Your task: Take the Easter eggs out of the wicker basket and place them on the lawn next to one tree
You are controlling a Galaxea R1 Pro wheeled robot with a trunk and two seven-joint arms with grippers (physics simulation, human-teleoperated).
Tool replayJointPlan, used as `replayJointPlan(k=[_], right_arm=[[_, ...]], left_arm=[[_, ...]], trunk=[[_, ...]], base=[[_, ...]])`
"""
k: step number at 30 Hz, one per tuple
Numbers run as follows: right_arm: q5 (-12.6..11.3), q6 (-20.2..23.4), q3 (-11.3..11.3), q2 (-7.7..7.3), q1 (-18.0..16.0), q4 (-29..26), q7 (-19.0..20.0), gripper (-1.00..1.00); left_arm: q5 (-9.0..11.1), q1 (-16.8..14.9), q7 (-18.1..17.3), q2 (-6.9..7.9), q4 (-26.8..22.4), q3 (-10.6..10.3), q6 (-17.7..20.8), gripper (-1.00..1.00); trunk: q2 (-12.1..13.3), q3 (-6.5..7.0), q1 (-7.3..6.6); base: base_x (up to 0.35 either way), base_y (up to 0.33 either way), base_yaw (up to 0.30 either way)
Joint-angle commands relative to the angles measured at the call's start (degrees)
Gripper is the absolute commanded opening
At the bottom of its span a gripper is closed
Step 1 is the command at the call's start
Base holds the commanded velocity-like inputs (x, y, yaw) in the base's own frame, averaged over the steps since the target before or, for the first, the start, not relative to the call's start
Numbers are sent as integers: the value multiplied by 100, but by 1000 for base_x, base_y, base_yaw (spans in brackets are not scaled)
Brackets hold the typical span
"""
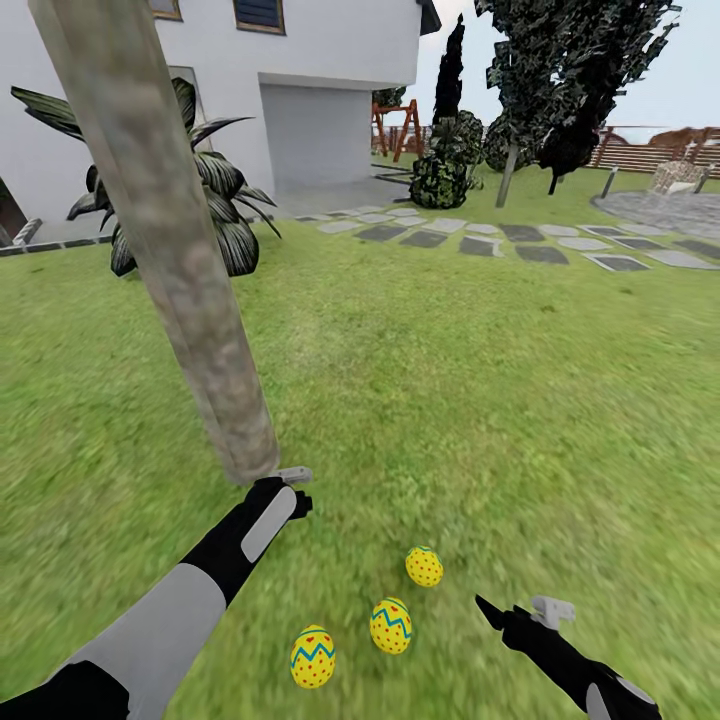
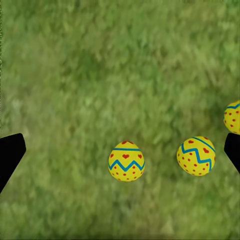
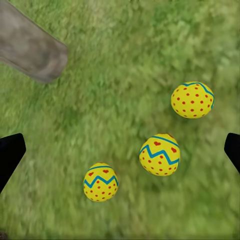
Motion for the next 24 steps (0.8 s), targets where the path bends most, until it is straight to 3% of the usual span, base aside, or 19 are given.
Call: replayJointPlan(k=[1, 18, 24], right_arm=[[-43, 54, -13, 2, -3, -3, 27, 100], [-34, 54, -12, 8, -3, -4, 27, 100], [-41, -163, -6, 17, -3, -3, 27, 100]], left_arm=[[60, -5, 58, 5, -6, -19, 2, 100], [60, -5, 56, 1, -6, -19, 3, 100], [60, -5, 56, 1, -6, -19, 0, 100]], trunk=[[38, 13, -22], [720, 318, -396], [960, 426, -527]], base=[[0, 0, 0], [0, 0, 0], [0, 0, 0]])
